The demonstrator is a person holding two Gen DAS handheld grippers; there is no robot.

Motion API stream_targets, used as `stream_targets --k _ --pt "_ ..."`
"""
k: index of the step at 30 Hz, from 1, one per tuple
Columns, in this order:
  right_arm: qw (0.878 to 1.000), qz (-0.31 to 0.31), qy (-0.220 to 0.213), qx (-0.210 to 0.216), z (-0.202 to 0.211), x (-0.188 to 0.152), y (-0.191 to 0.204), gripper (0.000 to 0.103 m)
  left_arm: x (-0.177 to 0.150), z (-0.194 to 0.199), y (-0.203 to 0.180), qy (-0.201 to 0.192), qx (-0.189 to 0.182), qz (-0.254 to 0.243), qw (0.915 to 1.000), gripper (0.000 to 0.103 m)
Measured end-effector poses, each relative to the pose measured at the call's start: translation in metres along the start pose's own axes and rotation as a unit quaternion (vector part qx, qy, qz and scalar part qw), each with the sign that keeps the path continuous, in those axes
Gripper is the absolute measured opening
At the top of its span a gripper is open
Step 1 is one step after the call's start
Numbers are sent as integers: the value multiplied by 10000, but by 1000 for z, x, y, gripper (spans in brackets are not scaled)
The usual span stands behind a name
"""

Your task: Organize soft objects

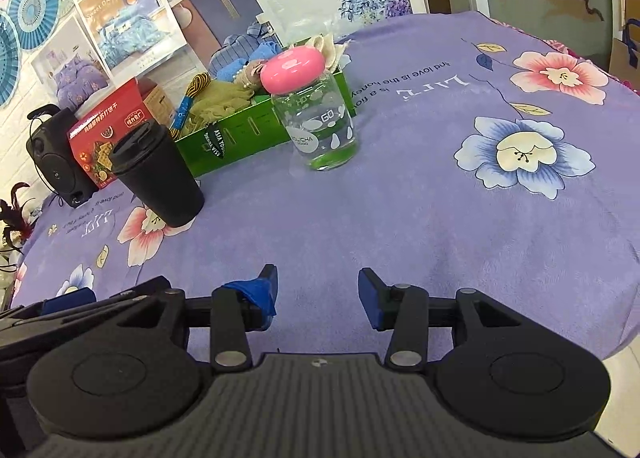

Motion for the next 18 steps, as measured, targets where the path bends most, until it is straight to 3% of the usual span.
stream_targets --k 18 --pt "10000 2 83 56 2 -3 2 29 -1 8 3 -174 33 81 9998 88"
Point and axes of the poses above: each gripper's, at about its wrist camera, not at the fingertips, and z roughly against the way its jaws point, y to its left, x to its top, the point moved 1 cm from there along -z, roughly the way its jaws point, and after that the axes turned 10 degrees about -x, right-handed, at the moved point
